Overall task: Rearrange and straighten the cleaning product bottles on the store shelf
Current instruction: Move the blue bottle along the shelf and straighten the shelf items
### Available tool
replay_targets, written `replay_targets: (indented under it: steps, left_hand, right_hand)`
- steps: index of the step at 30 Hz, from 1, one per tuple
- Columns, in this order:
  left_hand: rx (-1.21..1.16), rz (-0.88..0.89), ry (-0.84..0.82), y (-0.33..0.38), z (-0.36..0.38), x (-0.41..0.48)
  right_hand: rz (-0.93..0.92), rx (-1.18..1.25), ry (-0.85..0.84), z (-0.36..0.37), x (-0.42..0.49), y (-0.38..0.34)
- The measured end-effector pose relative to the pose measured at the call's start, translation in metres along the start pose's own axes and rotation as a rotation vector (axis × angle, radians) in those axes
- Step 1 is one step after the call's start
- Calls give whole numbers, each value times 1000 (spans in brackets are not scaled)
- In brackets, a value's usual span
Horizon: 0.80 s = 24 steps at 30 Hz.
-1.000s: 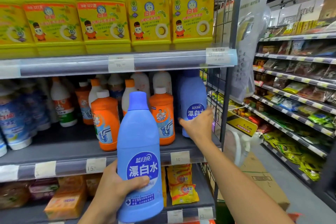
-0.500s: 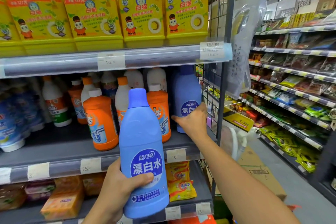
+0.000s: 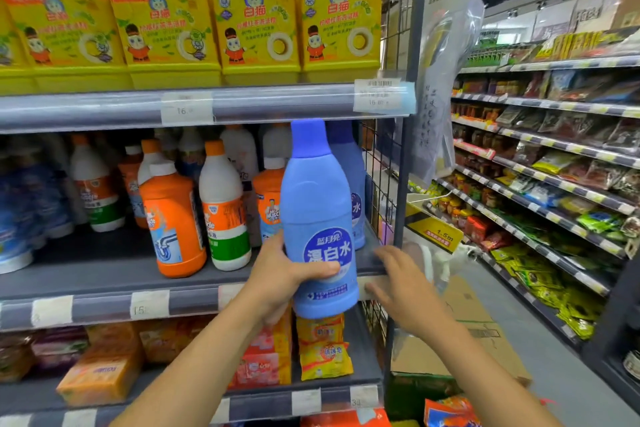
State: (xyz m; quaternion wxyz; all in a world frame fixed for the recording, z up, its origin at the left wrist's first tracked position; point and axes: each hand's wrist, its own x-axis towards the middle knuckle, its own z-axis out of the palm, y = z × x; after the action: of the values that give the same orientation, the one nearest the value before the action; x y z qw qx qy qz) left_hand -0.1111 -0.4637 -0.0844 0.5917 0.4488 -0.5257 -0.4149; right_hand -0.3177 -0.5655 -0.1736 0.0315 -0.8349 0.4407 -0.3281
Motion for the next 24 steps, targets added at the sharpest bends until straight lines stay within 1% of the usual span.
replay_targets:
  steps: [3, 8, 11, 17, 24]
  left_hand:
    - [29, -46, -29, -5, 15, 18]
    - [20, -138, -46, -22, 24, 28]
    - [13, -115, -22, -20, 27, 38]
    - [31, -37, 40, -3, 30, 62]
    - [-44, -7, 118, -5, 35, 77]
  right_hand:
    - [-27, 56, -38, 4, -7, 6]
    - [-13, 172, 25, 9, -8, 6]
    - [2, 215, 58, 12, -10, 6]
    - [58, 192, 71, 18, -11, 6]
    - [97, 176, 69, 18, -12, 6]
